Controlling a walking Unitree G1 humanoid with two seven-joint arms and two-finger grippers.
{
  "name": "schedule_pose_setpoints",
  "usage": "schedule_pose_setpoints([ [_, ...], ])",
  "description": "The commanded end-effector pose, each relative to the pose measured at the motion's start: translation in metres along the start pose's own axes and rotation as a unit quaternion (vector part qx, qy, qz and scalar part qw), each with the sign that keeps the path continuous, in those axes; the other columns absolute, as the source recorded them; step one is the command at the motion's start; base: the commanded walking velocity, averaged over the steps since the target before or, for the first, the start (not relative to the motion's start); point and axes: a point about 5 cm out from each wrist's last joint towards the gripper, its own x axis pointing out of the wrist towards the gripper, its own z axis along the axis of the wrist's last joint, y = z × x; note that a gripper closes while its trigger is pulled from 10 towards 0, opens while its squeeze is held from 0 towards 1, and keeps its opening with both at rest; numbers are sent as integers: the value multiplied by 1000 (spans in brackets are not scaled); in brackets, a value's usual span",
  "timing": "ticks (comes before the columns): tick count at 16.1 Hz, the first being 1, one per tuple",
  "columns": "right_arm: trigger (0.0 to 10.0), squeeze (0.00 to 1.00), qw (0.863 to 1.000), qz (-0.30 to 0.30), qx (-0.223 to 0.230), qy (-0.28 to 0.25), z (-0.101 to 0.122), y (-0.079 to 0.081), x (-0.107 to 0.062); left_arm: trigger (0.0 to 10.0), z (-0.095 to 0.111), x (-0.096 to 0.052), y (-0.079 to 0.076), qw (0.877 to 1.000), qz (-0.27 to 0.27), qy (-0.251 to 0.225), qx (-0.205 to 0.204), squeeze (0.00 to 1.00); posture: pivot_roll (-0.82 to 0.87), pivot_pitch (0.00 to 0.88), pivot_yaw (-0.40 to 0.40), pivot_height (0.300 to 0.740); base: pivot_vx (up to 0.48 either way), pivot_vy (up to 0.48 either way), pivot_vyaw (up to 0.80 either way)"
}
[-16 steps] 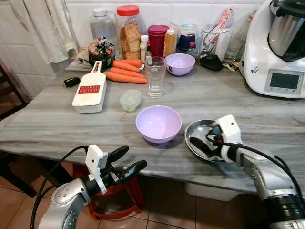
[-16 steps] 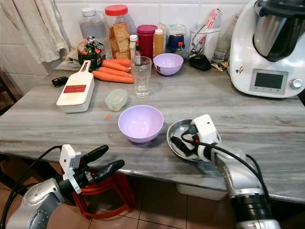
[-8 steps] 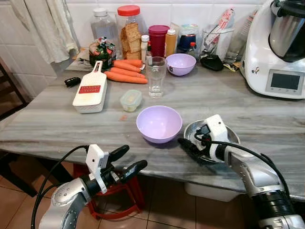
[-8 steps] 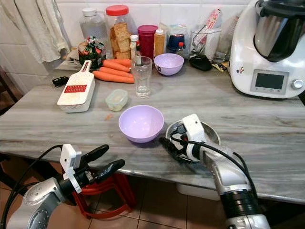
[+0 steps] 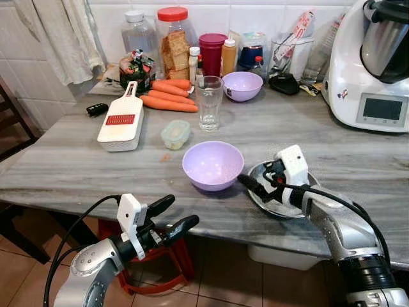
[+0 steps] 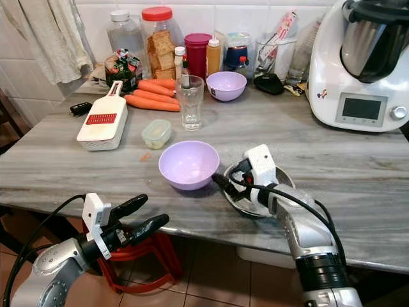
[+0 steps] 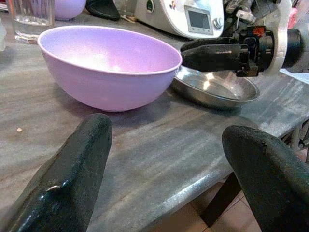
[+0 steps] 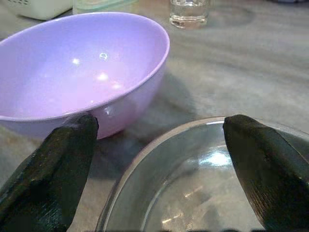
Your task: Setting the table
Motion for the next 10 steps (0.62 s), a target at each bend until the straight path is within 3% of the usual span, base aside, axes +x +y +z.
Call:
schedule_pose_setpoints([
  [1, 10000, 0, 1000, 0, -9, -22, 11, 0, -4, 10000, 2, 2, 0, 1000, -3, 4, 8, 0, -64, 10, 30, 740, 0, 0, 0],
  [8, 10000, 0, 995, -72, -51, 47, -8, -34, -25, 10000, 1, 4, 0, 1000, -6, 4, 9, 0, -71, 0, 33, 740, 0, 0, 0],
  [10, 10000, 0, 994, -73, -53, 69, -16, -35, -24, 10000, 1, 5, -1, 1000, -7, 4, 9, 0, -69, 0, 33, 740, 0, 0, 0],
])
